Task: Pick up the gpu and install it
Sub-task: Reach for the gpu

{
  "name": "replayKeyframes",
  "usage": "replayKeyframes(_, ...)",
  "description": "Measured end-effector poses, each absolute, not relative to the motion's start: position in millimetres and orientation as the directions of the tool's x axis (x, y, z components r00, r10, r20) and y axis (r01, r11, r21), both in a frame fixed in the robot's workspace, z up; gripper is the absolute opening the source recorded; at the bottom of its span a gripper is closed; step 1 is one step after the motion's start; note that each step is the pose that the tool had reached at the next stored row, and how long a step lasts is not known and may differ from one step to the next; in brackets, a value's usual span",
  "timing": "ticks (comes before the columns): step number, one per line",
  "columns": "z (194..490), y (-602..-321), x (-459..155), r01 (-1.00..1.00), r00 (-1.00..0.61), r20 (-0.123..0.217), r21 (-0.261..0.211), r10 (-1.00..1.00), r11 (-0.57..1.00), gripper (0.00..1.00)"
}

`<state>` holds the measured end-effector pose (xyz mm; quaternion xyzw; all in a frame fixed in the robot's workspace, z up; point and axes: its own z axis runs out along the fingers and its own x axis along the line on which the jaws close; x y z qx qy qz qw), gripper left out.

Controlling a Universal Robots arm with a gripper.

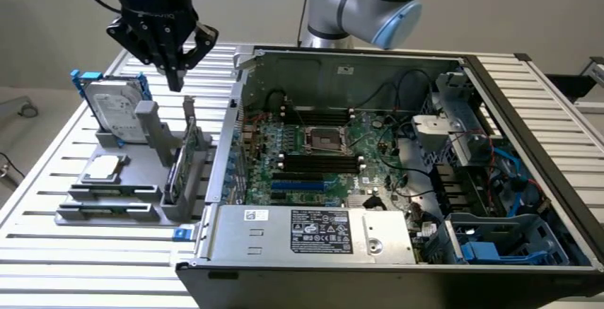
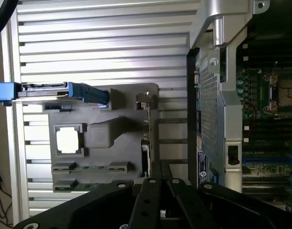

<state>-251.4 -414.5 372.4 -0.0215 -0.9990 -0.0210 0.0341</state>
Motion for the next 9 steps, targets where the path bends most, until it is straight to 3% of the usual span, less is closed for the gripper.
replayKeyframes(9,361.2,-414.6,-276.1,0.035,-0.998,0.049,0.041,0.033,0.999,0.11)
